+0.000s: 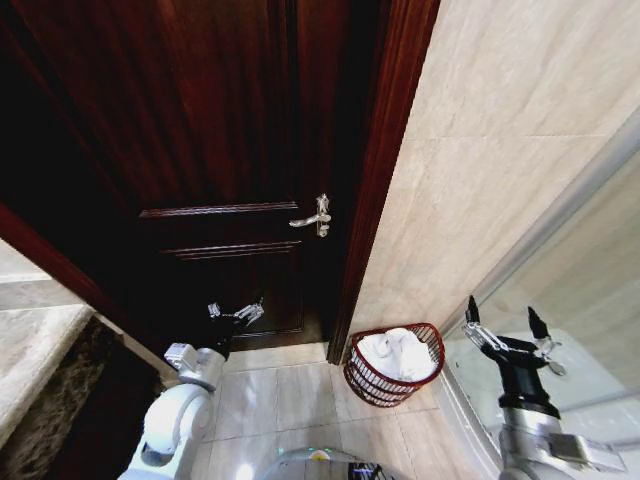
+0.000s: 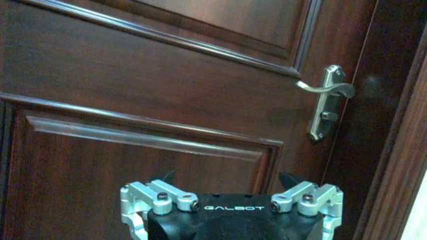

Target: Discard the used towel into the hamper.

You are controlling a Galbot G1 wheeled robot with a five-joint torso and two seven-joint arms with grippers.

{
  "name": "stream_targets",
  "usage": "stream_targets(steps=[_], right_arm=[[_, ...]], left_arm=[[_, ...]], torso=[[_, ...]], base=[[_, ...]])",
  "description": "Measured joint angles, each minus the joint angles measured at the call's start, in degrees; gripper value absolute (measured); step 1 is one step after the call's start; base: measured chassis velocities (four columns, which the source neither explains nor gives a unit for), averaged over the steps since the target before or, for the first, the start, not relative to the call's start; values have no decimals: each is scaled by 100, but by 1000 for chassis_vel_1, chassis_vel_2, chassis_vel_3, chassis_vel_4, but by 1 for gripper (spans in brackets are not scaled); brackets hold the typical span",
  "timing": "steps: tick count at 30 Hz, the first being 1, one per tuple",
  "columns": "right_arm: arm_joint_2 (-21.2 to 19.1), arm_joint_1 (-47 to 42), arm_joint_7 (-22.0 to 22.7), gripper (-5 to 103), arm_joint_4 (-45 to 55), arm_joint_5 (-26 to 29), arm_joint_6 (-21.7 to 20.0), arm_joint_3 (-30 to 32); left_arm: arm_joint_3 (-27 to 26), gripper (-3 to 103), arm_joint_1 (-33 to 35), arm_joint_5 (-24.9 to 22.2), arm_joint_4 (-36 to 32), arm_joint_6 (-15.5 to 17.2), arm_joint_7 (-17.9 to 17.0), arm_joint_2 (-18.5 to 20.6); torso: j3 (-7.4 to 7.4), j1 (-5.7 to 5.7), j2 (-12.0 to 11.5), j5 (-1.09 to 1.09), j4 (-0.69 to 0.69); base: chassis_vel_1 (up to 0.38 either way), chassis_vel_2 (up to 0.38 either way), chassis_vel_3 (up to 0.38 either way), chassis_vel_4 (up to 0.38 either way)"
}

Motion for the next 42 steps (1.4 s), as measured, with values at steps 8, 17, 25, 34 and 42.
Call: stream_targets(steps=[8,17,25,34,42], right_arm=[[-3,1,-1,100,-3,3,-5,0],[-5,2,-2,100,-6,3,-9,0],[-6,3,-5,100,-7,4,-12,0],[-6,3,-8,100,-7,4,-13,0],[-6,4,-11,100,-8,4,-13,0]], left_arm=[[0,100,0,0,0,0,0,0],[0,100,0,0,0,0,0,0],[0,100,0,0,0,0,0,0],[0,100,0,0,0,0,0,0],[0,100,1,0,0,0,0,0]], torso=[[0,0,0,0,0],[0,0,0,0,0],[0,0,0,0,0],[-3,-3,-6,0,0],[-20,-16,-35,0,2]], base=[[0,0,0,0],[0,0,0,0],[13,11,12,9],[78,79,74,69],[90,92,92,83]])
